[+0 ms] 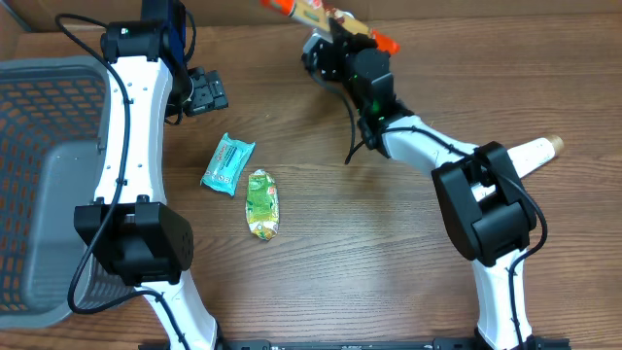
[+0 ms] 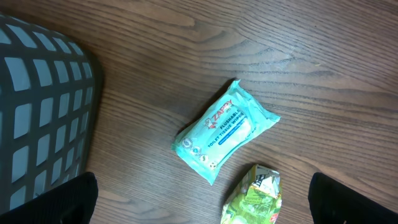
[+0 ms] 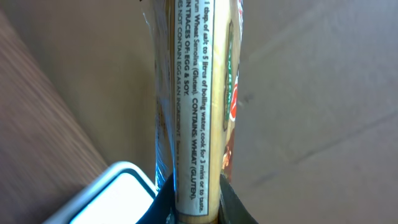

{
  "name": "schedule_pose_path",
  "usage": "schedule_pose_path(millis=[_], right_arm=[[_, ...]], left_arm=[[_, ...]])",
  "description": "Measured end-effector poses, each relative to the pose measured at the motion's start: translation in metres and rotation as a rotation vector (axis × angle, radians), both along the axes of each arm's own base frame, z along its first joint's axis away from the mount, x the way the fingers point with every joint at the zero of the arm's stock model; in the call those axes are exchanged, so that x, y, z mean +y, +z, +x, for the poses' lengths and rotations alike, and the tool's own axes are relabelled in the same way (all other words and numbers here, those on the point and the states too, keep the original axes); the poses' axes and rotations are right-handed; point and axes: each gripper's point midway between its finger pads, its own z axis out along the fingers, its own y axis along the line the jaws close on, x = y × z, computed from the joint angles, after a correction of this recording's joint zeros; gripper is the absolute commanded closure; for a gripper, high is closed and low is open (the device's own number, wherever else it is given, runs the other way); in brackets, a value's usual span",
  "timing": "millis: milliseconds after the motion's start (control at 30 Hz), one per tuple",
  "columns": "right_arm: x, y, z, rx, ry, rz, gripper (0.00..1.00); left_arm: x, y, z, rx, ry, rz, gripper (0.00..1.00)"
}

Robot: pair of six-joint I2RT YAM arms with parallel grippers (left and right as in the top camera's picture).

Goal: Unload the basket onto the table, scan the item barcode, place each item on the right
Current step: 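Lift the spaghetti pack and hold it before the white scanner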

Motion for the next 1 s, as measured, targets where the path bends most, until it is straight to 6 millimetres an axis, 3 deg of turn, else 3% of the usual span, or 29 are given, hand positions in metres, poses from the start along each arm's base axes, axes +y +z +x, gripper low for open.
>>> schedule_pose_path(millis=[200,400,667,1000], right_arm=[[-0.017,0.003,0.013,-0.013,-0.004,0.003,0.96],[0.004,0.012,0.006,-0.042,0.084,0.015,0.96],[0.036,0.01,-0.01,-0.033,0.179,0.012,0.96],[0.028,0.006,-0.006,-0.07,0.168,-0.105,0.96]], left_arm=[[0.0,0.0,0.0,0.0,0.0,0.0,0.0],[0.0,0.0,0.0,0.0,0.0,0.0,0.01],[0.0,0.0,0.0,0.0,0.0,0.0,0.01],[0.0,0.0,0.0,0.0,0.0,0.0,0.0]])
